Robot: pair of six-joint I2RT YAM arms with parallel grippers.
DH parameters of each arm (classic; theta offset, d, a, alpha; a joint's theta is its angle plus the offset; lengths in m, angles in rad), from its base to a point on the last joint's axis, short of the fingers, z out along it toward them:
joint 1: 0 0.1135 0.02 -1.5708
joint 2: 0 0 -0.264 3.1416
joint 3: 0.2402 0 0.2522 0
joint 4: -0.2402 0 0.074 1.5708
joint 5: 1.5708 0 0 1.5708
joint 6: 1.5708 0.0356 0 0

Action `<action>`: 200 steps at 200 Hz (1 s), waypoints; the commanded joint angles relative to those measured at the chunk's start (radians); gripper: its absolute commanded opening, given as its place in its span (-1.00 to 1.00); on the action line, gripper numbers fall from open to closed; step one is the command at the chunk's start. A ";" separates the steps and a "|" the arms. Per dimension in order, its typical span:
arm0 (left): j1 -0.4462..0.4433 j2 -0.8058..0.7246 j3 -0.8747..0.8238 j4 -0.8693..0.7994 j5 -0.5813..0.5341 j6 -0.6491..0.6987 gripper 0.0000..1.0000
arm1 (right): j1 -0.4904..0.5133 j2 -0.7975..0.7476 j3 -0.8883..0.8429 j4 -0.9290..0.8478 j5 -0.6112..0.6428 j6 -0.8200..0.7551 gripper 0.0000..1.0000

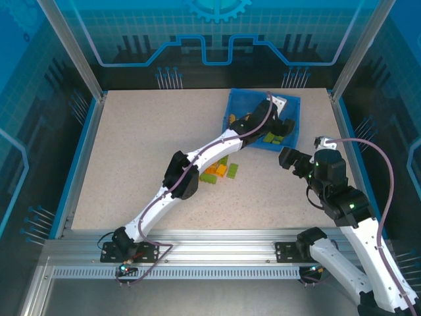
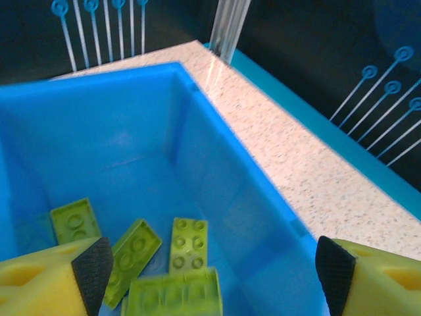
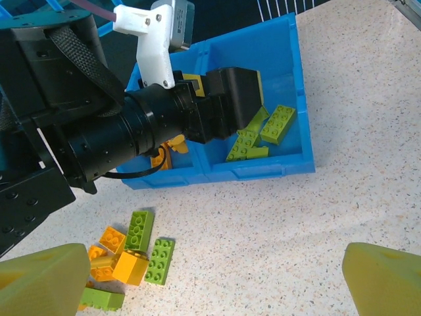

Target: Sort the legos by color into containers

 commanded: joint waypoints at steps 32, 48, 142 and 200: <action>-0.018 -0.296 -0.264 0.160 0.040 -0.044 0.72 | 0.002 0.042 0.003 0.021 -0.005 0.005 1.00; -0.017 -0.468 -0.510 0.295 0.036 -0.059 0.72 | 0.002 0.062 0.005 0.026 -0.008 0.001 1.00; -0.019 -1.504 -1.496 0.129 0.129 0.325 0.71 | 0.163 0.531 0.163 0.146 -0.238 -0.100 0.94; -0.019 -2.016 -1.800 -0.226 0.124 0.832 0.97 | 0.312 1.015 0.413 0.127 -0.220 -0.096 0.75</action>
